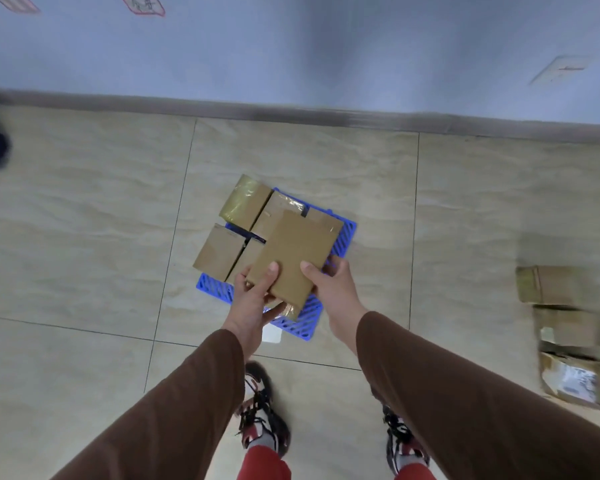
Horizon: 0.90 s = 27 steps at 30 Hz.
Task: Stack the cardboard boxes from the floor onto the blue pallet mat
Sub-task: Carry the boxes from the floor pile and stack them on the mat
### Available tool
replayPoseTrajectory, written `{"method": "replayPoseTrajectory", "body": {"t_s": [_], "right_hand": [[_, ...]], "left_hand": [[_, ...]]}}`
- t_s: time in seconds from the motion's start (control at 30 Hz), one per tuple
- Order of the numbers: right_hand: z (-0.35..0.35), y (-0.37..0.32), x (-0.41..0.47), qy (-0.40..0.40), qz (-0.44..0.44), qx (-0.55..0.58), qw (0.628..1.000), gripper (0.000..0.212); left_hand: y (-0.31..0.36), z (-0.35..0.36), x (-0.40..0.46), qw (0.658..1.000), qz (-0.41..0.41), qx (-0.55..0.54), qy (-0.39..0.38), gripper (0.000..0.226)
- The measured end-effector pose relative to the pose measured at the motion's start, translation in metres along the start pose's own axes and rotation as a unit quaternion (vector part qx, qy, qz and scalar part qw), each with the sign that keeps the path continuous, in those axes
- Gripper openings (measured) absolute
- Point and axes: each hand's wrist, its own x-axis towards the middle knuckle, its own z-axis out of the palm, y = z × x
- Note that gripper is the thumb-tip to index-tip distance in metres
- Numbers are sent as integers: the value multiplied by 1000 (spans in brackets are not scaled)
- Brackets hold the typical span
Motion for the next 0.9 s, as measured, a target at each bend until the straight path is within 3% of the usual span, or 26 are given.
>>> {"method": "replayPoseTrajectory", "body": {"t_s": [0.13,0.27,0.47,0.67,0.9], "right_hand": [[60,14,4,-7,14,45,999,45],[99,21,24,-22,-1,12,1000,52],[140,14,76,-36,-8,-29,999,66],[186,23,128,22,-22,-56,998,48],[220,47,189,84,-37,-79,993,51]], "left_hand": [[31,-43,25,1000,5,24,-11,64],[59,-70,54,997,9,82,-10,51],[95,-102,115,978,66,196,7,51],[122,-116,187,959,117,258,-23,29],[130,-129,276,936,112,324,-77,43]]}}
